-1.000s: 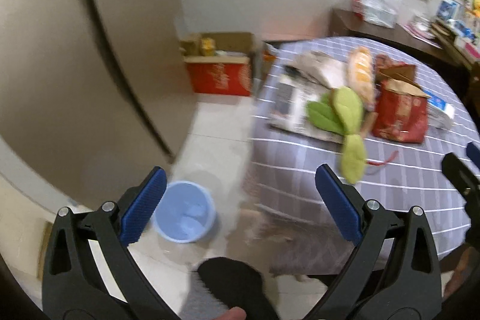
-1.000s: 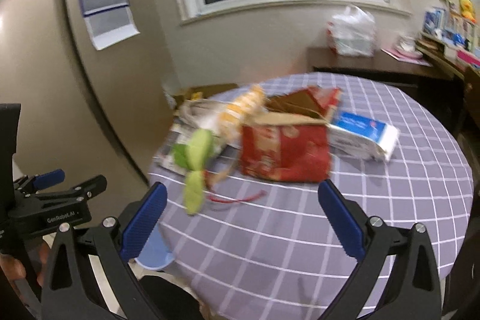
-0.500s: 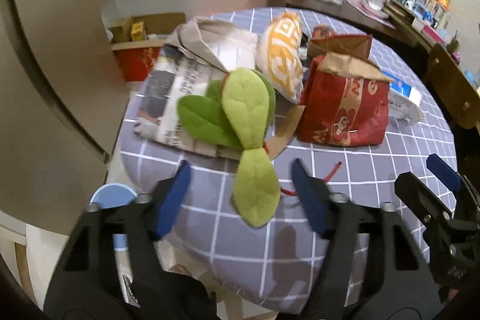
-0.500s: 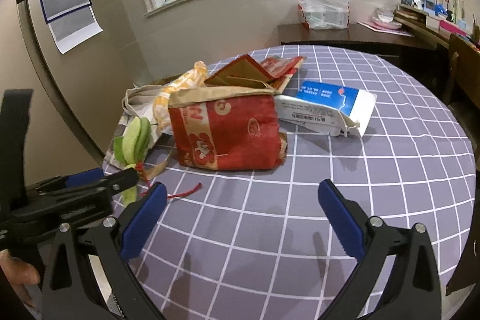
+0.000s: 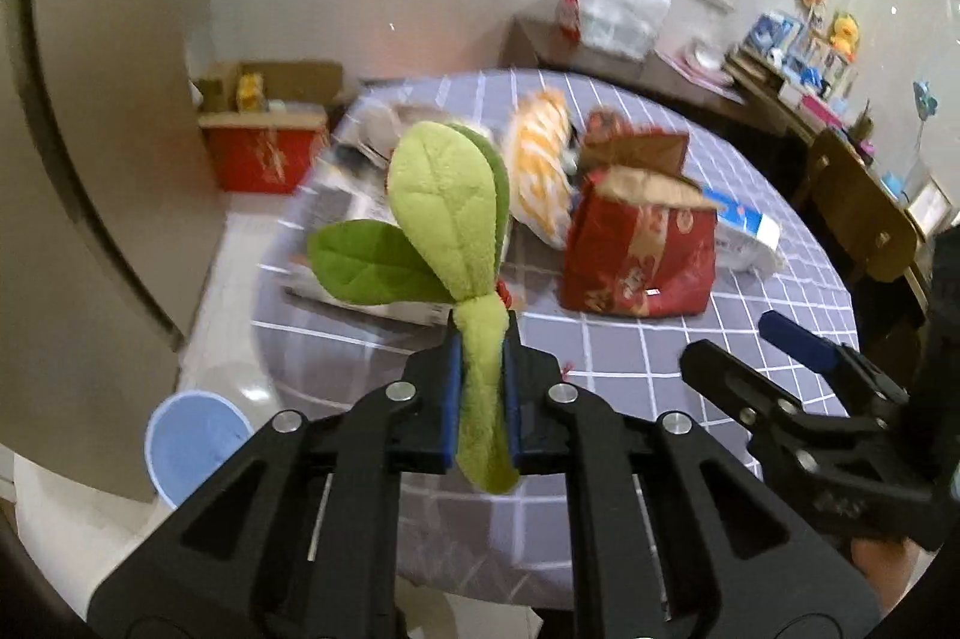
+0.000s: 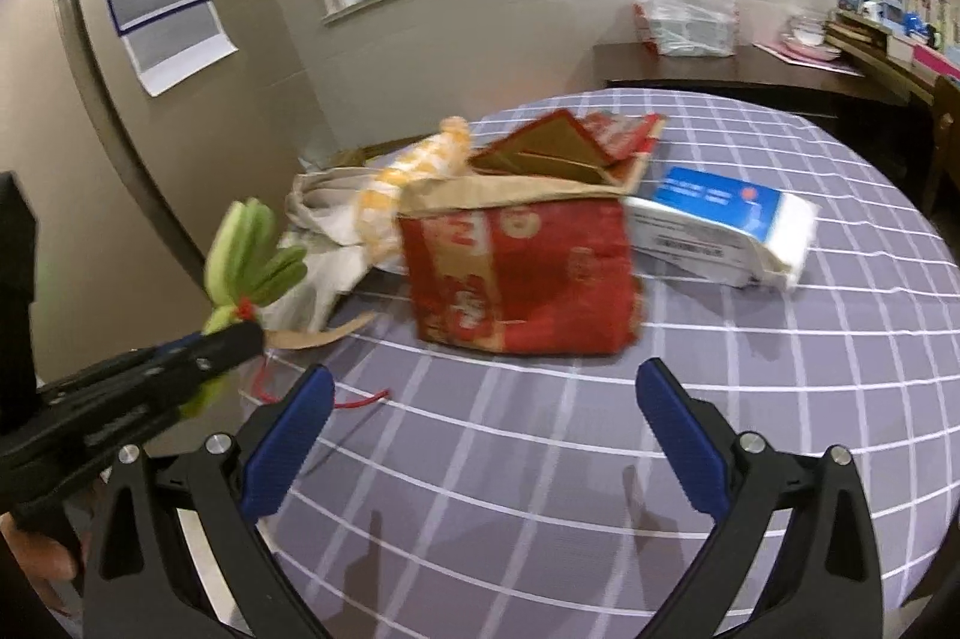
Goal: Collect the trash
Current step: 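Grasp the white paper bag with the right tool, then carry both items to the blue bin while the right tool releases the paper inside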
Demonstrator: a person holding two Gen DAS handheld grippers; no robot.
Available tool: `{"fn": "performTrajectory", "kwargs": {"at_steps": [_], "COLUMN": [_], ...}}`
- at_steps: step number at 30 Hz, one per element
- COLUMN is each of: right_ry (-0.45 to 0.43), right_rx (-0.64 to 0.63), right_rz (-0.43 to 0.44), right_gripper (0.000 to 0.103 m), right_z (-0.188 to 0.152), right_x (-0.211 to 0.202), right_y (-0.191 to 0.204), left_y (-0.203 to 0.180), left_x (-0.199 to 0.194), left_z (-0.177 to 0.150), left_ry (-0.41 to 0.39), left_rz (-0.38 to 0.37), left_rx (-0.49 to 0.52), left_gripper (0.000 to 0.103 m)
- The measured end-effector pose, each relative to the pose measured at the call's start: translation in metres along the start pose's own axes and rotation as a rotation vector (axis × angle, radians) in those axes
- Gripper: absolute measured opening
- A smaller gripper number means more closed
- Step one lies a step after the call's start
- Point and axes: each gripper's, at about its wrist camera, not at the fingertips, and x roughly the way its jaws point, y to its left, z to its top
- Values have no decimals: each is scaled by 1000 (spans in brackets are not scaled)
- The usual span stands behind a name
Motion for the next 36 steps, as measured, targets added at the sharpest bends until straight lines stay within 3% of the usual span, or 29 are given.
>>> {"fn": "performTrajectory", "kwargs": {"at_steps": [4, 9, 13, 20, 21, 22, 24, 25, 27, 31, 36], "right_ry": [25, 65, 104, 101, 100, 99, 94, 103, 105, 46, -16], "right_rx": [3, 27, 60, 82, 86, 87, 69, 71, 95, 36, -67], "right_rz": [73, 156, 179, 144, 142, 127, 103, 129, 190, 208, 242], "right_gripper": [99, 99, 99, 97, 83, 62, 47, 32, 19, 9, 4], "right_z": [5, 8, 14, 25, 27, 28, 29, 29, 29, 30, 32], "right_x": [13, 38, 66, 104, 108, 111, 114, 117, 115, 91, 62], "right_y": [20, 43, 58, 74, 75, 77, 79, 79, 77, 91, 128], "left_y": [17, 54, 93, 121, 121, 122, 123, 124, 126, 131, 146], "left_x": [-30, -53, -48, -35, -33, -30, -26, -25, -23, -26, -36], "left_z": [-2, -5, -3, 3, 3, 3, 2, 2, -1, -6, -12], "left_ry": [-73, -150, -121, -116, -114, -109, -101, -96, -92, -95, -102], "left_rz": [10, 171, 251, 265, 261, 256, 242, 233, 222, 210, 194], "left_rx": [-14, -21, -100, -153, -156, -158, -158, -161, -166, -179, -218], "left_gripper": [12, 11, 11, 11, 11, 11, 11, 11, 11, 11, 11]}}
